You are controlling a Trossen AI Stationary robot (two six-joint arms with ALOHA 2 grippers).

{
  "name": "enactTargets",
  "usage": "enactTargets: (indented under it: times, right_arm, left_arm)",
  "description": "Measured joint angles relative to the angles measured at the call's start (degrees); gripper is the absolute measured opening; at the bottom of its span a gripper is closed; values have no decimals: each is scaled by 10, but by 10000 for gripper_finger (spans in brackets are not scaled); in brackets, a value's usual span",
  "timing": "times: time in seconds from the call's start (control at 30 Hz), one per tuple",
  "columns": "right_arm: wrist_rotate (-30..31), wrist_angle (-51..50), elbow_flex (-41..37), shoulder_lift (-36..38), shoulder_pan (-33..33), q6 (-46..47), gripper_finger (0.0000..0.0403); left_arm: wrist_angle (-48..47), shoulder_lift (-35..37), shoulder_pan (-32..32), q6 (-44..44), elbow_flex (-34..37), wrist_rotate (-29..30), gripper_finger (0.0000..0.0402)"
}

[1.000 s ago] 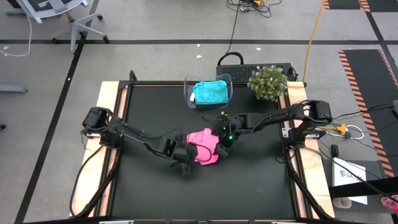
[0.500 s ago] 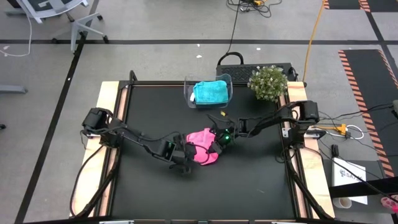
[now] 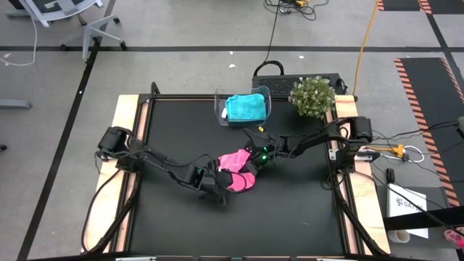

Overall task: Fold microfiber towels
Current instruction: Fold the pink microfiber cloth

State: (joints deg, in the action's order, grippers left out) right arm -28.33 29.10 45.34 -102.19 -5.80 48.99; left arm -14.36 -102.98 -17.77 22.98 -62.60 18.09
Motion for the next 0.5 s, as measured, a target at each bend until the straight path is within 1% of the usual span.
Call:
enactTargets:
  times: [0.07,0.13,0.33,0.43,0.5]
  right_arm:
    - [0,-4,0,3,-3,-6,8]
    - [-1,-12,0,9,-5,-6,8]
    - [-1,-48,-1,37,-5,-16,2]
    - [1,-109,-1,71,-6,-34,1]
    - [19,-164,0,99,-6,-49,1]
  left_arm:
    - [-5,-7,1,1,1,-8,63]
    - [10,-23,2,9,0,-25,63]
    - [-4,-46,4,-5,2,-31,63]
    - [-4,-52,8,-6,2,-35,63]
    - [-7,-54,9,-5,2,-36,63]
